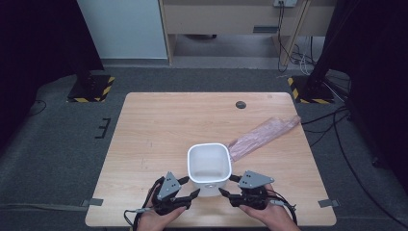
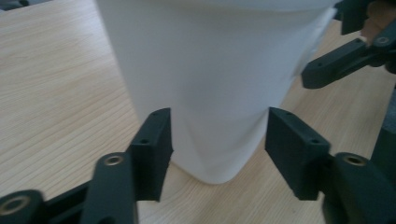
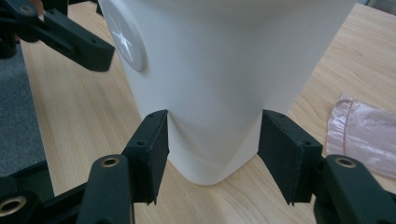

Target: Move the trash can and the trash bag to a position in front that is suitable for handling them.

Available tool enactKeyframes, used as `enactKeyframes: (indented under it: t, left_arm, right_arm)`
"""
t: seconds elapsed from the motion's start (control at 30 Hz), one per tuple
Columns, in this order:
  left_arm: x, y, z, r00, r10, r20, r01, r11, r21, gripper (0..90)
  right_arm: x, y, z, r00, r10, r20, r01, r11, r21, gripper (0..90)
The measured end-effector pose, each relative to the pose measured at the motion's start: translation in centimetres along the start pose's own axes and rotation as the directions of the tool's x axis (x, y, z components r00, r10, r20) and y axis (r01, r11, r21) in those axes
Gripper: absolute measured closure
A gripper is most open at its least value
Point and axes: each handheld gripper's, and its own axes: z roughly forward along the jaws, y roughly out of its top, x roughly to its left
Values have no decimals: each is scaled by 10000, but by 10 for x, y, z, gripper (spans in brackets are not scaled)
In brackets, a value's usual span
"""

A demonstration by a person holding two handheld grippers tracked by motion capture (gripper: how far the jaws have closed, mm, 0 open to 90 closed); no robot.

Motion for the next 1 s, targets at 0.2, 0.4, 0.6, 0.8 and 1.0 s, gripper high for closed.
enactKeyframes:
  t: [0.2,0.4,0.6,0.8,1.0]
  left_arm:
    - [3,0,5,9993,26,-384,-24,10000,68,491]
    - [15,1,15,9952,-189,-963,179,9998,-116,513]
    - [21,1,20,9930,-128,-1172,117,9999,-100,510]
    - [22,1,23,9898,-15,-1426,12,10000,-21,518]
    - [25,1,23,9878,-28,-1559,27,10000,-5,547]
  right_arm:
    - [-2,2,6,9999,67,88,-66,9999,-158,442]
    - [-8,9,23,9992,181,349,-179,9998,-63,413]
    - [-17,13,34,9986,235,465,-227,9996,-164,443]
    - [-17,13,37,9986,158,513,-151,9998,-137,445]
    - [-18,13,38,9985,138,528,-129,9998,-178,459]
